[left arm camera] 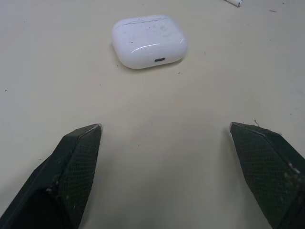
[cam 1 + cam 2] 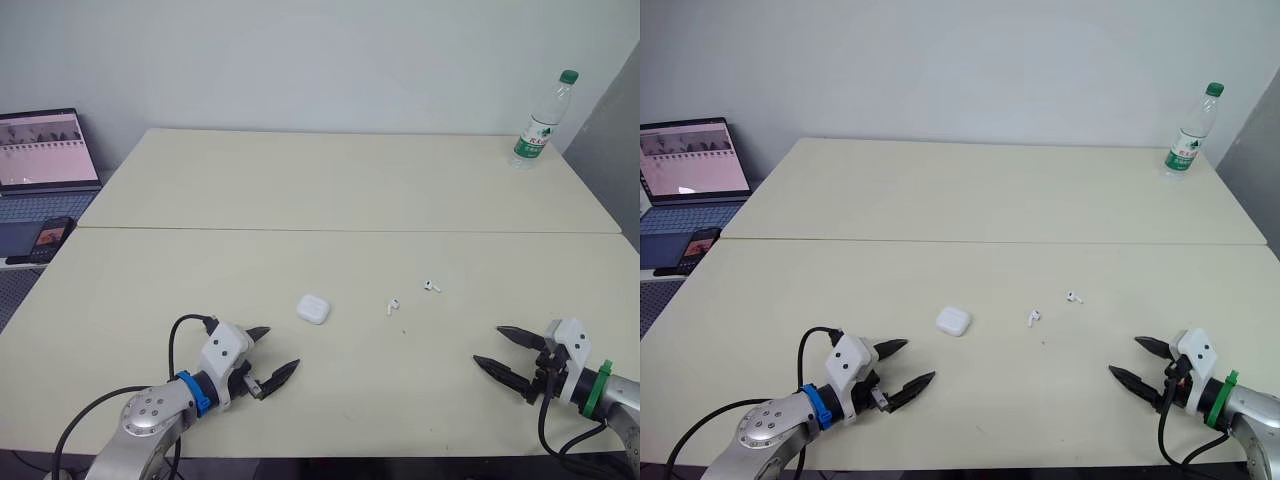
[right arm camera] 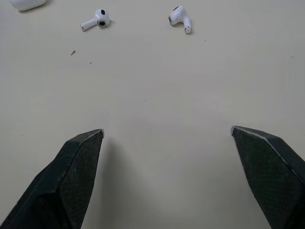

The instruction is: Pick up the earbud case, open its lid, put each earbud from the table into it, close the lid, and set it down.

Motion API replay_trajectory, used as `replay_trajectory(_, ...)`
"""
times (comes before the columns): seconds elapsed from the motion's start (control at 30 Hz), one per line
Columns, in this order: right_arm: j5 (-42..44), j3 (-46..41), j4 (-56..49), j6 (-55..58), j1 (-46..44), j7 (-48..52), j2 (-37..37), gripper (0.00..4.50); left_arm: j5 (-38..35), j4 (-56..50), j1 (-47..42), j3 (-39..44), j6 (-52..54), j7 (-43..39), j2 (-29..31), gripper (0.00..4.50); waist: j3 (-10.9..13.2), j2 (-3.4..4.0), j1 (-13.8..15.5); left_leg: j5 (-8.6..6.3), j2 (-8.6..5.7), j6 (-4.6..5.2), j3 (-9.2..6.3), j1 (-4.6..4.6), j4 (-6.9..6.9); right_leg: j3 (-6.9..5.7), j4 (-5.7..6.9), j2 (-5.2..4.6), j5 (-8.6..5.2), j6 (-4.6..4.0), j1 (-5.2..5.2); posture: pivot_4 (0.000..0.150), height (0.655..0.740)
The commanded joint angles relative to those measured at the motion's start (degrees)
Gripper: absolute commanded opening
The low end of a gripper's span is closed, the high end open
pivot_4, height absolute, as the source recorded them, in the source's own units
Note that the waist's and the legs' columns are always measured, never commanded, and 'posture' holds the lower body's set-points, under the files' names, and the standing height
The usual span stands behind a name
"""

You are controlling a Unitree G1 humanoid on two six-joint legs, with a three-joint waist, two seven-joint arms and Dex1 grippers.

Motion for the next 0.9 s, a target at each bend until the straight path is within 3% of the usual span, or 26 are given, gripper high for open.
replay_trajectory(0.03, 1.0, -1.1, -1.0, -1.8, 0.4, 1.1, -0.2, 4.48, 0.0, -0.2, -0.8, -0.2, -1.1, -0.1, -0.2, 4.50, 0.0, 0.00, 0.0, 0.00, 0.00, 0.00, 0.00, 0.00, 0.00, 0.00, 0.00, 0.00, 0.00, 0.00, 0.00, 0.150, 0.7362)
replay_trajectory(0.63, 3.3, -1.0, -0.7, -5.4, -0.2, 3.4, 0.7, 4.48, -2.7, -0.1, -2.5, 0.8, -1.2, 0.2, -3.4, 4.50, 0.0, 0.00, 0.0, 0.00, 0.00, 0.00, 0.01, 0.01, 0.00, 0.00, 0.01, 0.00, 0.00, 0.01, 0.01, 0.150, 0.7362)
replay_trajectory(0.9, 7.0, -1.3, -3.7, -4.8, 1.0, 6.2, 1.2, 4.48, -2.7, -3.9, -3.7, -0.7, 3.2, 5.9, -6.7, 4.50, 0.0, 0.00, 0.0, 0.00, -0.01, 0.00, 0.01, 0.00, 0.00, 0.01, 0.01, 0.00, 0.00, 0.01, 0.01, 0.150, 0.7362)
